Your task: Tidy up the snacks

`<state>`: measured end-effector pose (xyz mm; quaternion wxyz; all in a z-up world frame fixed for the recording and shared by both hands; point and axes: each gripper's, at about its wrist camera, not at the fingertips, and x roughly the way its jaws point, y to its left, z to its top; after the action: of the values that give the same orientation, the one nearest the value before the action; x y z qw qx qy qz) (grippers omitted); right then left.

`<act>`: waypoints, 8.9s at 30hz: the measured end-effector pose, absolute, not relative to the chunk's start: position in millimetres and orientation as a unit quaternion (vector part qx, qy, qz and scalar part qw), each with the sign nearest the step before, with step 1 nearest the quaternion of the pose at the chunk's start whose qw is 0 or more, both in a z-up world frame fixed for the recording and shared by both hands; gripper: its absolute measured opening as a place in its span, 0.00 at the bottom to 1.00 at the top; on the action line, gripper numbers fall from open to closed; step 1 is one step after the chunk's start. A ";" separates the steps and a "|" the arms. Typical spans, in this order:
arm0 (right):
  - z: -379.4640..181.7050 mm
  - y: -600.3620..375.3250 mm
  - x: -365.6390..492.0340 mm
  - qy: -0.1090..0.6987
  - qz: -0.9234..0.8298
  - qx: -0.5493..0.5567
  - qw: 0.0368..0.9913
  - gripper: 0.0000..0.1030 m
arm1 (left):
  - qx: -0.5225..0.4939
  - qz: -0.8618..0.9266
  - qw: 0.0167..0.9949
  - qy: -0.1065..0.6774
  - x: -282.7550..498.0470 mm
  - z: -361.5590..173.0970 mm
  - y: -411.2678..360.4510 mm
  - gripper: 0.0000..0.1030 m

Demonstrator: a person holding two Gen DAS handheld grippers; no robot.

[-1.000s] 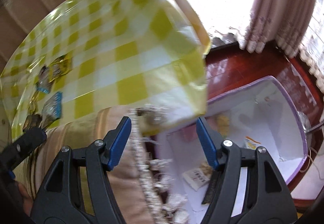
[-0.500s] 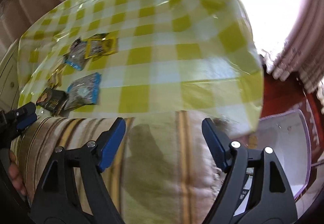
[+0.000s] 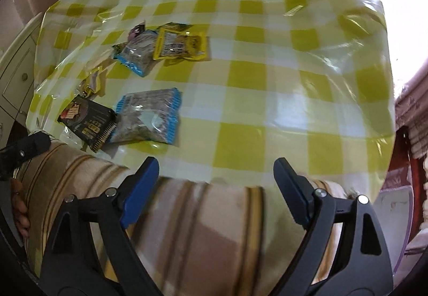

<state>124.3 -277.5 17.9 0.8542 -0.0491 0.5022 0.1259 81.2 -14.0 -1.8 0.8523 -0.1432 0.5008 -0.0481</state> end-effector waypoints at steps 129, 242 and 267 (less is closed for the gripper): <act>30.1 -335.0 141.0 0.479 0.055 -0.005 0.876 0.63 | -0.003 -0.203 0.844 0.497 162.8 3.6 -171.9 0.53; 19.0 -318.1 105.9 0.489 0.056 -0.018 0.870 0.82 | -0.095 0.010 0.838 0.537 97.6 -28.5 -11.1 0.73; 5.6 -264.5 173.1 0.484 0.068 -0.059 0.870 0.83 | -0.059 0.007 0.839 0.541 138.6 -43.3 -29.2 0.51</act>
<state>173.1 -264.5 5.6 0.8703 -0.0589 0.4843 0.0675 138.6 -29.2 -43.3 0.8391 -0.0590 0.5407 0.0069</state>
